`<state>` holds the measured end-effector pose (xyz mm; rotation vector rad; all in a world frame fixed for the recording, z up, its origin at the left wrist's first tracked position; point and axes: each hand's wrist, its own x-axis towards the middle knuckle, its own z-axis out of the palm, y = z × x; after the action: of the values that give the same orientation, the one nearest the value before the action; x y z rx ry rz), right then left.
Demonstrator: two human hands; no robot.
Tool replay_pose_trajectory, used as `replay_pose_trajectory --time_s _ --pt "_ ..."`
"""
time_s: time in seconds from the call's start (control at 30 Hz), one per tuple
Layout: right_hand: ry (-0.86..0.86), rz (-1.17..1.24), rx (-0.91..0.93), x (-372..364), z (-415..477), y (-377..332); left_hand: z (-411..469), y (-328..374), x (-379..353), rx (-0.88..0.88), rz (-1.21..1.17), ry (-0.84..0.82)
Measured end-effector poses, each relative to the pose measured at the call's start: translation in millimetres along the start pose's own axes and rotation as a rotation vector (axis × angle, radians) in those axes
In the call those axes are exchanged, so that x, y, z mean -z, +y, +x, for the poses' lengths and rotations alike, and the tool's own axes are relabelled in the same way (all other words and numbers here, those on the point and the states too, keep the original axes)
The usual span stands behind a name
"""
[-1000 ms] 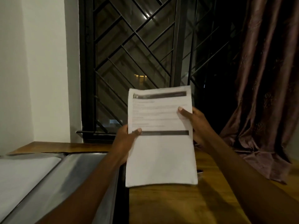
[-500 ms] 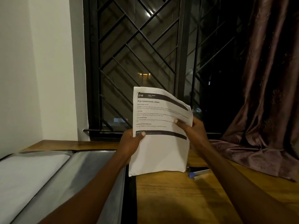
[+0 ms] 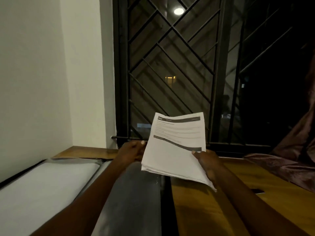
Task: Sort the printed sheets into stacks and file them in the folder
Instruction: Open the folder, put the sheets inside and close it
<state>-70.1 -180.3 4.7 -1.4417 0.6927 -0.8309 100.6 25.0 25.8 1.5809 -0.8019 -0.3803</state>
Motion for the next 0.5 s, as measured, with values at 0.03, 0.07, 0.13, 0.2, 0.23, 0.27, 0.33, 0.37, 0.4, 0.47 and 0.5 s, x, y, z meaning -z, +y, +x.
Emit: replay_pose_trajectory --time_s 0.03,0.07,0.13,0.2,0.23,0.27,0.33,0.37,0.4,0.47,0.5 --pt "-0.010 0.045 -0.058 -6 7 9 5 -14 10 -0.056 0.191 0.060" --pt "-0.027 0.098 -0.116 -12 12 18 8 -28 20 -0.093 0.392 0.079" --pt "-0.030 0.185 -0.202 -23 33 40 17 -55 35 -0.088 0.666 0.054" --pt "-0.030 0.234 -0.227 -34 46 50 23 -69 37 -0.065 0.760 0.032" --pt "-0.025 0.233 -0.214 -40 48 49 24 -70 34 -0.053 0.780 0.017" --pt "-0.019 0.215 -0.191 -47 50 49 27 -71 32 -0.045 0.786 0.001" --pt "-0.009 0.207 -0.166 -59 55 51 33 -76 27 -0.066 0.800 -0.004" --pt "-0.022 0.257 -0.160 -63 57 55 35 -79 26 -0.078 0.818 0.005" --pt "-0.025 0.321 -0.158 -65 61 59 37 -82 26 -0.087 0.848 0.014" --pt "-0.026 0.395 -0.173 -70 68 69 41 -87 26 -0.073 0.898 0.017" --pt "-0.023 0.421 -0.177 -70 70 72 42 -89 26 -0.061 0.918 0.012"
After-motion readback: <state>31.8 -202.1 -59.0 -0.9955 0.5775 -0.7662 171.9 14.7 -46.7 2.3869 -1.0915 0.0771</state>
